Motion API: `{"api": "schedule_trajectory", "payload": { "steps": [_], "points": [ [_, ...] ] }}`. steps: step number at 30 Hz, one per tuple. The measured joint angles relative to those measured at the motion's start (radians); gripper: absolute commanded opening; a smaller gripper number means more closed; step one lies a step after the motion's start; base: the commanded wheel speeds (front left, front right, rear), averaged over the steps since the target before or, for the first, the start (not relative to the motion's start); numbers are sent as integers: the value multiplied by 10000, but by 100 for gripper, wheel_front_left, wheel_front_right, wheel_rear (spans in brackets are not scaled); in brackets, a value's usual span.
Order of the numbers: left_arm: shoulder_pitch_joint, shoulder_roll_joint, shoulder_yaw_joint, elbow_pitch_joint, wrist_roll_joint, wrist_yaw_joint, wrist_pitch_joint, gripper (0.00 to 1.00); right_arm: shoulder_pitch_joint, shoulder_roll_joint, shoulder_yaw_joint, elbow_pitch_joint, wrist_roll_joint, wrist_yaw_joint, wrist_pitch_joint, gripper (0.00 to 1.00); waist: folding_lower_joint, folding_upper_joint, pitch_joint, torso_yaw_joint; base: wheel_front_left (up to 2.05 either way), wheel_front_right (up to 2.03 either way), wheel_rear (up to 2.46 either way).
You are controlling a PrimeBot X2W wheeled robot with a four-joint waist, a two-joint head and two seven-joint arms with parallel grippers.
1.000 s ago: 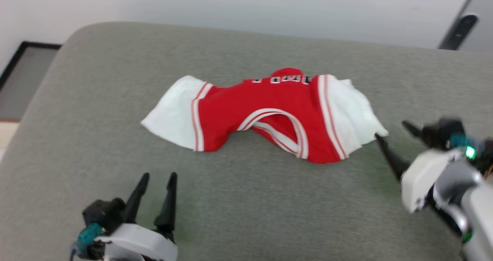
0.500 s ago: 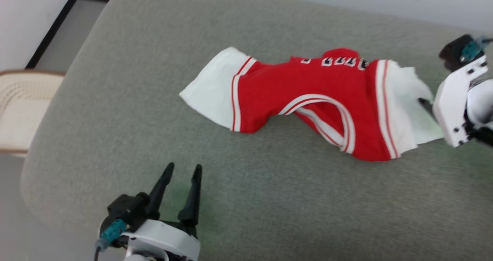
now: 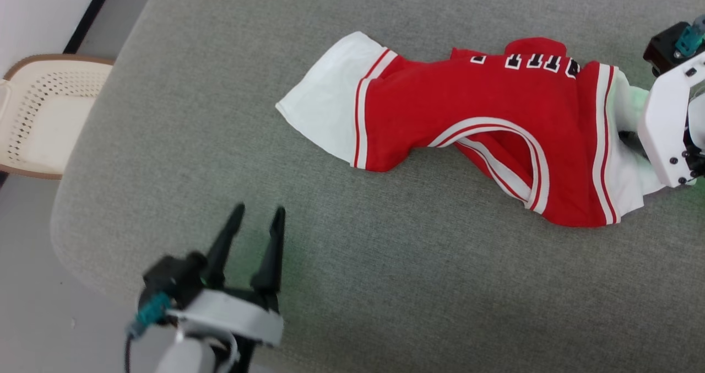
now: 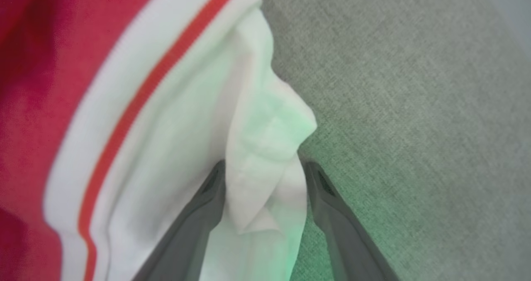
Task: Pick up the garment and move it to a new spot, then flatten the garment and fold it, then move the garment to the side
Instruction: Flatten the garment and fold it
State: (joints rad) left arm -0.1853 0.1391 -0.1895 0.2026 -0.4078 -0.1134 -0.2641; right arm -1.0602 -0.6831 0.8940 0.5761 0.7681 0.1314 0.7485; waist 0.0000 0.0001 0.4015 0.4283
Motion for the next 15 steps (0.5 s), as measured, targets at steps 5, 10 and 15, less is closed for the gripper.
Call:
{"api": "schedule_trajectory", "payload": {
  "steps": [5,10,15],
  "points": [
    [-1045,650,-107,10,52,-109,0,100,-328,73,407,38,307,2,-199,0,0,0,149,-120,0,0,0],
    [-3208,1873,-855,299,-472,-146,757,100,-689,305,729,228,405,6,-456,0,0,0,299,-336,0,0,0],
    [-5592,2999,-2249,1264,-2458,-153,2566,100,-1188,637,1170,364,424,6,-606,0,0,0,493,-644,0,0,0]
  ]
}}
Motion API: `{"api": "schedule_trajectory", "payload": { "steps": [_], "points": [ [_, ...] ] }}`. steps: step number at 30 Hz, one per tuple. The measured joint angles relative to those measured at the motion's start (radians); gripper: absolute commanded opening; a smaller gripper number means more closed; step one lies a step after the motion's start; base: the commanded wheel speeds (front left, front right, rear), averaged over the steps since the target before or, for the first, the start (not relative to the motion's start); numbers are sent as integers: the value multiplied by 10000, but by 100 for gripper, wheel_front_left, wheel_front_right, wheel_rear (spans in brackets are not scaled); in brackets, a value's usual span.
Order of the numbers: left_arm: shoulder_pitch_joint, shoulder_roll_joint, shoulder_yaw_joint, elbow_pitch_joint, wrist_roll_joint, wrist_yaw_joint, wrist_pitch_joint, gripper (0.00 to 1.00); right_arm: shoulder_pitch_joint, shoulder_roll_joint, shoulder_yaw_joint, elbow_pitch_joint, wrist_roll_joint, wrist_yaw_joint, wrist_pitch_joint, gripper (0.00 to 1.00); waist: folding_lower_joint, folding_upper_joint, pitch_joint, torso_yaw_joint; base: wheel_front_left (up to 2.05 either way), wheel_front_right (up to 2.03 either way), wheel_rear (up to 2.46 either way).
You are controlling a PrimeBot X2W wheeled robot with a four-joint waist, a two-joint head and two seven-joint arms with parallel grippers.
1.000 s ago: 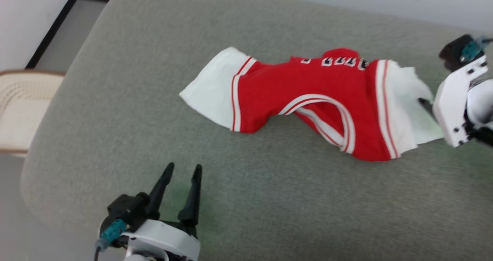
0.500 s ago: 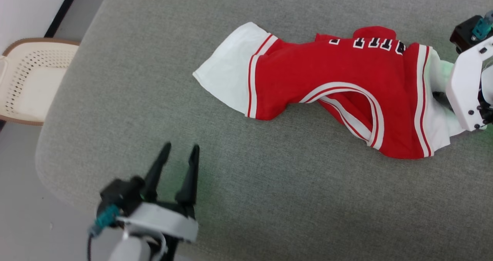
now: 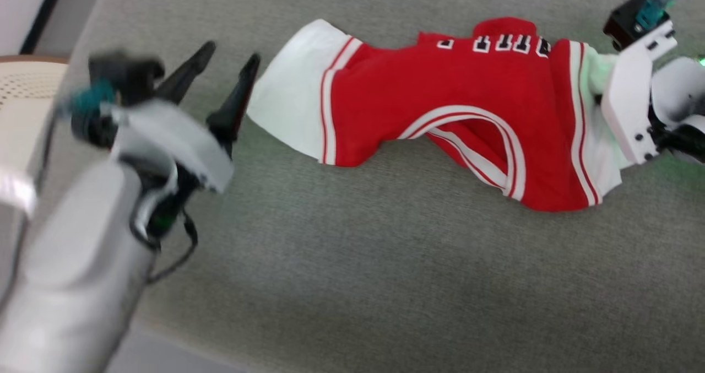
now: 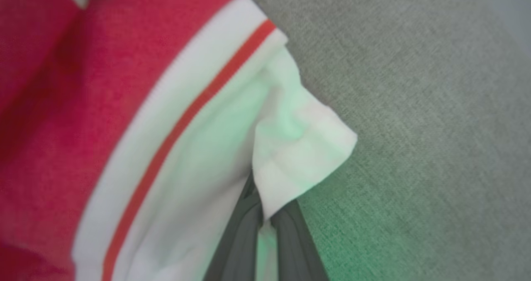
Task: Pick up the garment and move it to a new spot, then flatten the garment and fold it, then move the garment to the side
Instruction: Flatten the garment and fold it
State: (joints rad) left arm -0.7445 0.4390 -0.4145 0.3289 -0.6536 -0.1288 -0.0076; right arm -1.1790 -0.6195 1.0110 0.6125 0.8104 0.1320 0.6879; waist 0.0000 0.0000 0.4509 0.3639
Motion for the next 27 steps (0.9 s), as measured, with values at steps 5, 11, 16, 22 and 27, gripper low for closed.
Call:
{"api": "schedule_trajectory", "payload": {
  "steps": [5,11,16,22,27],
  "points": [
    [-1965,777,-1613,1392,-2324,-4,2374,100,-592,286,362,65,155,27,-75,0,0,0,324,-295,0,0,0],
    [-3512,1030,-2591,3296,-4199,-4,4399,100,-1247,604,871,61,282,40,-180,0,0,0,744,-665,0,0,0],
    [-4182,1005,-3189,4222,-4989,-4,5177,100,-1728,750,1304,-54,453,42,-326,0,0,0,1101,-931,0,0,0],
    [-4709,1085,-3705,4684,-5745,-4,5860,100,-2211,826,1747,-219,631,42,-439,0,0,0,1444,-1156,0,0,0],
    [-4915,1264,-4188,4761,-6002,-4,5858,100,-2409,922,1971,-211,717,42,-637,0,0,0,1585,-1292,0,0,0]
  ]
}}
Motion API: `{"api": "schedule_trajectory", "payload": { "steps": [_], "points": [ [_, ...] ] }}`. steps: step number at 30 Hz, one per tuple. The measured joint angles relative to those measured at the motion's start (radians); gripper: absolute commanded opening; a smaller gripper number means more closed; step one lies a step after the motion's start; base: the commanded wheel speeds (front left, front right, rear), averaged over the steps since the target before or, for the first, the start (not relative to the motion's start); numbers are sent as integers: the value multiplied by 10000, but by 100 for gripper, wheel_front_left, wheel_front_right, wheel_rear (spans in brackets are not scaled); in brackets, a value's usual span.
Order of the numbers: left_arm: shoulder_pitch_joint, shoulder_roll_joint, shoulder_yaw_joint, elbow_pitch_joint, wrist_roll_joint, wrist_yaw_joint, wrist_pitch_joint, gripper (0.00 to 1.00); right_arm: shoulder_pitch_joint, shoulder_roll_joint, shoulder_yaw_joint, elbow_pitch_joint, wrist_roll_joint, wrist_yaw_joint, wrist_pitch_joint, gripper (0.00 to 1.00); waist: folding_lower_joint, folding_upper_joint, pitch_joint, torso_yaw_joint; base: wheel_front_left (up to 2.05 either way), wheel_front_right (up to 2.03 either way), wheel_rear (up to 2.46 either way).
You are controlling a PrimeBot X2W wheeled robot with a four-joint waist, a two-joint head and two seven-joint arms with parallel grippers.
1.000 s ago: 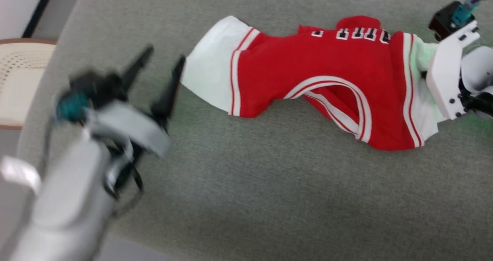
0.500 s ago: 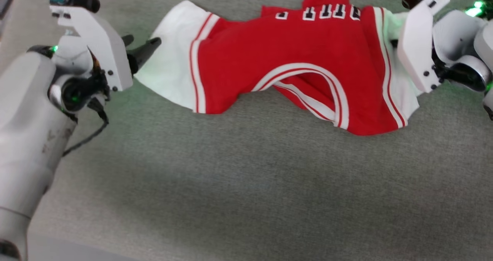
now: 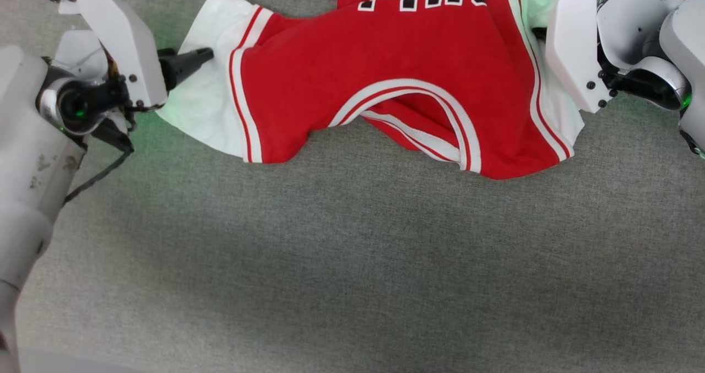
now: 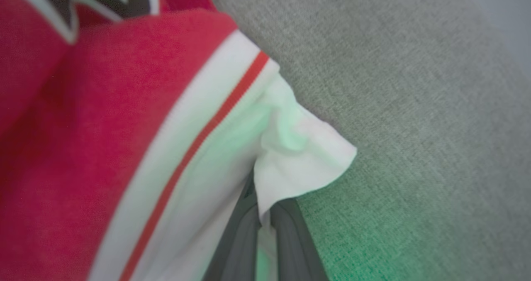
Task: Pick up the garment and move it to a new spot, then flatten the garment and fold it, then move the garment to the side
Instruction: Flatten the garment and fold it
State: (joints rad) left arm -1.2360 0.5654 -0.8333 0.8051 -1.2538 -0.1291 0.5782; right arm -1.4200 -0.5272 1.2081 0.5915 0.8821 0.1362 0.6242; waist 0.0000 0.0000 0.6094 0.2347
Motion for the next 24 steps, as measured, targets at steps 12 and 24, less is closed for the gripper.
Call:
{"api": "schedule_trajectory", "payload": {
  "steps": [12,24],
  "points": [
    [90,169,-493,-276,-805,4,-1494,0,-23,128,132,539,531,15,-1170,0,0,0,-207,-108,0,0,0],
    [15,198,-284,-1563,-1555,2,-4562,0,403,-136,-836,1519,1522,-48,-3118,0,0,0,-1429,-314,0,0,0]
  ]
}}
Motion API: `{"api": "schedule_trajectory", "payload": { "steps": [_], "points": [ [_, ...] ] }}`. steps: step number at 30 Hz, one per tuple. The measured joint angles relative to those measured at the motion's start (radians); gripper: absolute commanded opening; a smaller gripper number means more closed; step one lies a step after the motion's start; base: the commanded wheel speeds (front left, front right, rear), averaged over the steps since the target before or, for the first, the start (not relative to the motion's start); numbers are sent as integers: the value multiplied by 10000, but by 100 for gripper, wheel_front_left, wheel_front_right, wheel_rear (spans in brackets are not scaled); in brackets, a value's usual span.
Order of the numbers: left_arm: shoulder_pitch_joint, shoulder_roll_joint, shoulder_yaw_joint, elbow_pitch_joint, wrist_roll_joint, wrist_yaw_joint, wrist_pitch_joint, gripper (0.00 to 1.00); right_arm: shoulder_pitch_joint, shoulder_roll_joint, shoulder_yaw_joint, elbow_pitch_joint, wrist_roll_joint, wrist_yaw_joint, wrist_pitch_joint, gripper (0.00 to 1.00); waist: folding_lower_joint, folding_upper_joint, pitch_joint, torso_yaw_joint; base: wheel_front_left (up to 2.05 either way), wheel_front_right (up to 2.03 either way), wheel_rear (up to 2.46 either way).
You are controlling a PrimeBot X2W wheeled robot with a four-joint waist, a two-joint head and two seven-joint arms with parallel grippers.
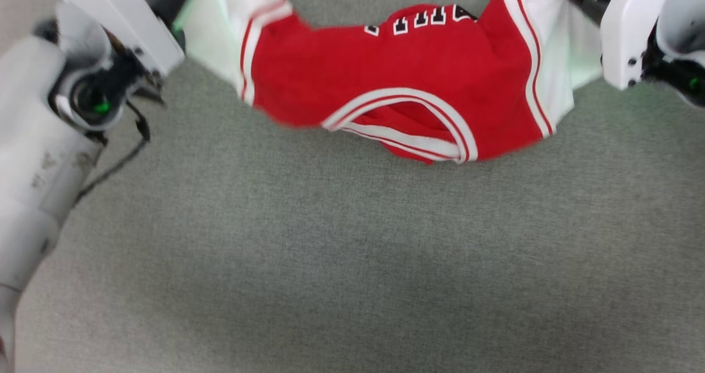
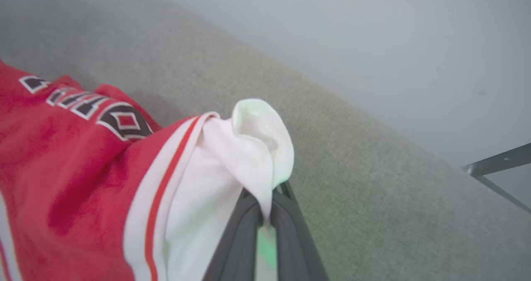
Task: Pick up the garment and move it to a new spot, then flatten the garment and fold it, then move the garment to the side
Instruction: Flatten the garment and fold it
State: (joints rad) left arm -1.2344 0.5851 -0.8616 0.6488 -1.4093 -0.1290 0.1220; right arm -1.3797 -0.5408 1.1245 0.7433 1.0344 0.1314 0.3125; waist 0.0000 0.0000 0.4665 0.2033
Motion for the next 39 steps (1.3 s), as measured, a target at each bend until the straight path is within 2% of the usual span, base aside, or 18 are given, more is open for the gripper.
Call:
{"api": "schedule_trajectory", "payload": {
  "steps": [7,12,17,21,26,29,34,39],
  "points": [
    [-896,-232,328,69,-153,0,-1452,0,-651,182,-1120,844,232,0,-1319,0,1,0,-385,-270,0,0,0],
    [-1809,-688,512,1544,-234,0,-1728,0,-1536,1051,-2174,2288,497,0,-1977,0,0,0,-46,-430,0,0,0],
    [-3539,-1116,1227,3267,-253,0,-2987,0,-3465,2025,-3242,3929,560,0,-3503,0,0,0,461,-652,0,0,0],
    [-4806,-1373,1666,3762,-403,0,-3434,0,-4717,2506,-3824,5014,556,0,-4380,0,0,0,690,-973,0,0,0],
    [-5553,-1329,1919,3693,-282,0,-3705,0,-5316,2660,-4303,5361,715,0,-4608,0,1,0,772,-1307,0,0,0],
    [-5439,-1463,1891,3666,-520,-2,-3338,0,-5184,2700,-4414,5386,855,0,-4341,0,0,0,713,-1385,0,0,0],
    [-4180,-1467,1791,3758,-1327,0,-1089,0,-4001,2506,-4205,5009,930,0,-3720,0,0,0,467,-1365,0,0,0],
    [-2833,-830,1659,3662,-1680,2,169,0,-2397,2029,-3917,3879,1273,0,-2964,0,0,0,106,-1382,0,0,0]
  ]
}}
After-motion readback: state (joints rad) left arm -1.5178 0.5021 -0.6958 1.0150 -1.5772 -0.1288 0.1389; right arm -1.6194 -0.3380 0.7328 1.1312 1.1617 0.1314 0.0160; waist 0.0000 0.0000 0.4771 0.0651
